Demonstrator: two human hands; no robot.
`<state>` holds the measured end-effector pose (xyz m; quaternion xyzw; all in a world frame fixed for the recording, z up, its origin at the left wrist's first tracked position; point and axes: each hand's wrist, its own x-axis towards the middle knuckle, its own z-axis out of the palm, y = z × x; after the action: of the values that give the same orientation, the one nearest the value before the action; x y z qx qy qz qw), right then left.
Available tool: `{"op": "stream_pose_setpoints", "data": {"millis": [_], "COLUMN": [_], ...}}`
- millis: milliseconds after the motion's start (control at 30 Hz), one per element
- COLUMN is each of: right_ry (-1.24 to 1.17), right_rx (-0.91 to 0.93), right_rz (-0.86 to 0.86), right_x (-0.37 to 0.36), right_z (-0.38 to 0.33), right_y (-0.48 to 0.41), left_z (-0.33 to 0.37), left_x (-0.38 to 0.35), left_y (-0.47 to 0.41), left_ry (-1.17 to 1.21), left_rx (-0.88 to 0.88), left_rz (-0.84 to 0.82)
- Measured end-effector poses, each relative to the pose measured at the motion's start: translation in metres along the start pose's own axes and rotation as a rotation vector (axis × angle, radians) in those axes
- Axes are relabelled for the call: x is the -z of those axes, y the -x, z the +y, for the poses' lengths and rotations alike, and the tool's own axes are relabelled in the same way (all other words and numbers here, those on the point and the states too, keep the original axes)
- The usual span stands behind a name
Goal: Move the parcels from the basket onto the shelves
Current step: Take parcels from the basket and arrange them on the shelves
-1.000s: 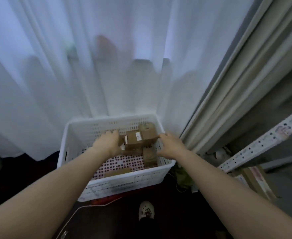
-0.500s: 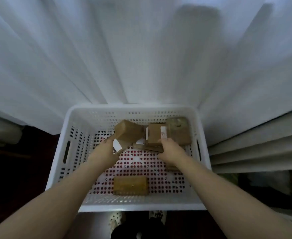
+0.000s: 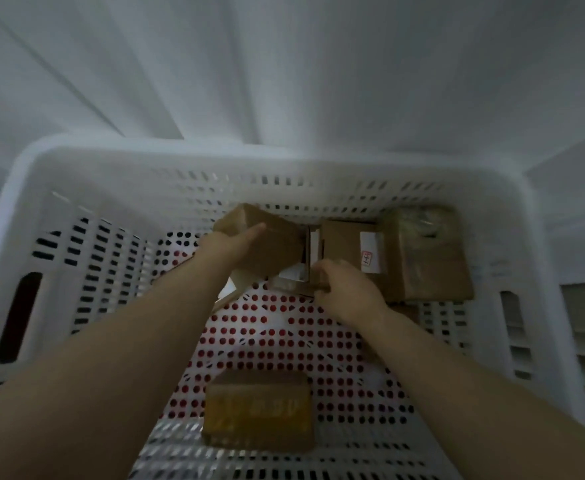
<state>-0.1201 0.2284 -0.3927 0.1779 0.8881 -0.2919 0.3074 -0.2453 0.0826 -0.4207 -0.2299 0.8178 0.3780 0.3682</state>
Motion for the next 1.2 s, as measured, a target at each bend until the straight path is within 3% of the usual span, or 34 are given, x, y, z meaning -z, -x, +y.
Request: {"op": "stream_pose_setpoints", "data": {"millis": [233, 367, 533, 633, 733, 900, 1067, 1200], "right_ry": [-0.15, -0.606, -1.187, -1.396, -1.551, -1.507, -1.558, -1.435], "right_rx": [-0.058, -0.294, -0.576, -0.511, -0.364, -0.155, 0.045, 0.053], "right_rz": [0.025, 0.101, -0.012, -0.019, 0.112, 0.465, 0.617, 0.685], "right_x": [-0.017, 0.008, 0.067, 0.101, 0.135, 0.186, 0.198, 0.2], "right_z": [0.008, -0.014, -0.063, -0.084, -0.104, -0.129, -0.157, -0.17], "right_y": [-0.007, 0.036, 0.114, 0.163, 0.212, 0.303, 0.384, 0.448], "left_z": [-0.015, -0.021, 0.004, 0.03, 0.054, 0.104, 0.124, 0.137], "left_x": [0.002, 0.035, 0.092, 0.121, 0.153, 0.203, 0.224, 0.239], "left_y": [-0.014, 0.054, 0.159, 0.22, 0.271, 0.348, 0.416, 0.465], "left_ry": [0.125, 0.03, -0.069, -0.102, -0.163, 0.023, -0.02, -0.008], "left_rx": [-0.038, -0.148, -0.413, -0.536, -0.62, -0.494, -0.626, -0.751], "left_rz": [-0.037, -0.174, -0.343, -0.398, -0.484, -0.728, -0.809, -0.868]}}
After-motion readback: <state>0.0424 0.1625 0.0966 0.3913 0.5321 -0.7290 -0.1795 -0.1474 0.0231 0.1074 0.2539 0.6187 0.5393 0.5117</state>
